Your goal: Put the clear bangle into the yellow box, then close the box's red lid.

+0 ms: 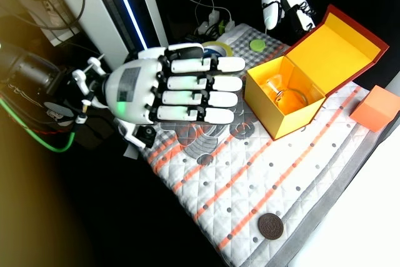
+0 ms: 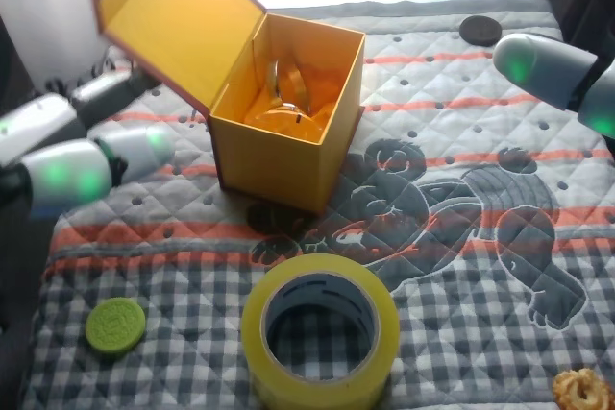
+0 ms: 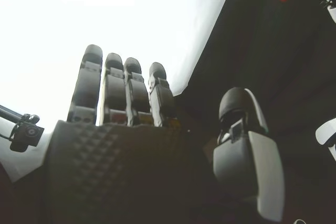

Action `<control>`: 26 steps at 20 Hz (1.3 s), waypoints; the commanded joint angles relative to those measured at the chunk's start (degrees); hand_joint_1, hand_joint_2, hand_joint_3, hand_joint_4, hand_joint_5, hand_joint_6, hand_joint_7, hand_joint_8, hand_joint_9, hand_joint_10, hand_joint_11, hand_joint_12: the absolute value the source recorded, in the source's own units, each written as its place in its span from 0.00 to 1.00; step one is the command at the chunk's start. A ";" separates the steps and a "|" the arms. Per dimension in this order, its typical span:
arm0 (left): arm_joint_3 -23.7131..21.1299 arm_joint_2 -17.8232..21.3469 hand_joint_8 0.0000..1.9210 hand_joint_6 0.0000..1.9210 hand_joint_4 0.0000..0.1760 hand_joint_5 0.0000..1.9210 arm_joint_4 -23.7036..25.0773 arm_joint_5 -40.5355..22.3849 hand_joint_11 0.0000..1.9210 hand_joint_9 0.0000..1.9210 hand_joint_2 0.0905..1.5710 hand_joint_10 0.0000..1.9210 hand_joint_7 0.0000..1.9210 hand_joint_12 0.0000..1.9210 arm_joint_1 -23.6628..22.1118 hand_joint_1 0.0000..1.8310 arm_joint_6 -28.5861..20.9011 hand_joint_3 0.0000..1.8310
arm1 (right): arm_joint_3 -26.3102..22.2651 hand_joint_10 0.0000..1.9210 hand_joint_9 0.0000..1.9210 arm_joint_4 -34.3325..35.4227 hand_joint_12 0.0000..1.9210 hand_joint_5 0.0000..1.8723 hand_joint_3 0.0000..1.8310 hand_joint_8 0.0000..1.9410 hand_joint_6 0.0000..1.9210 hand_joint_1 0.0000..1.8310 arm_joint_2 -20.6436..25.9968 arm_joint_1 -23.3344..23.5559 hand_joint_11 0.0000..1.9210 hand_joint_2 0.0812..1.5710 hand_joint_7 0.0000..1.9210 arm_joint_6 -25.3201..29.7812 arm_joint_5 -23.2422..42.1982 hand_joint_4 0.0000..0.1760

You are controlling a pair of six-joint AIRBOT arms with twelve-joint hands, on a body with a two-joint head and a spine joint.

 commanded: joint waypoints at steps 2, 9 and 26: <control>0.05 0.31 0.00 0.00 0.00 0.01 5.71 -3.21 0.02 0.01 1.00 0.00 0.00 0.01 -2.70 0.00 -0.31 0.07 | 0.17 0.00 0.01 -0.10 0.02 0.04 0.00 0.00 0.00 0.00 0.10 0.31 0.02 0.77 0.02 0.20 7.29 0.35; -0.58 -0.70 0.00 0.00 0.00 0.00 31.58 12.01 0.01 0.00 1.00 0.00 0.00 0.01 -10.13 0.00 -12.91 0.05 | 0.26 0.00 0.02 0.46 0.03 0.05 0.00 0.00 0.00 0.00 -0.20 -0.34 0.03 0.78 0.02 0.20 7.85 0.30; -0.60 5.39 0.00 0.00 0.00 0.01 9.27 -13.30 0.02 0.00 1.00 0.00 0.00 0.01 -5.30 0.00 -8.95 0.02 | -1.69 0.00 0.01 -2.15 0.04 0.04 0.00 0.00 0.00 0.00 3.64 -1.73 0.00 0.80 0.03 0.04 9.92 0.20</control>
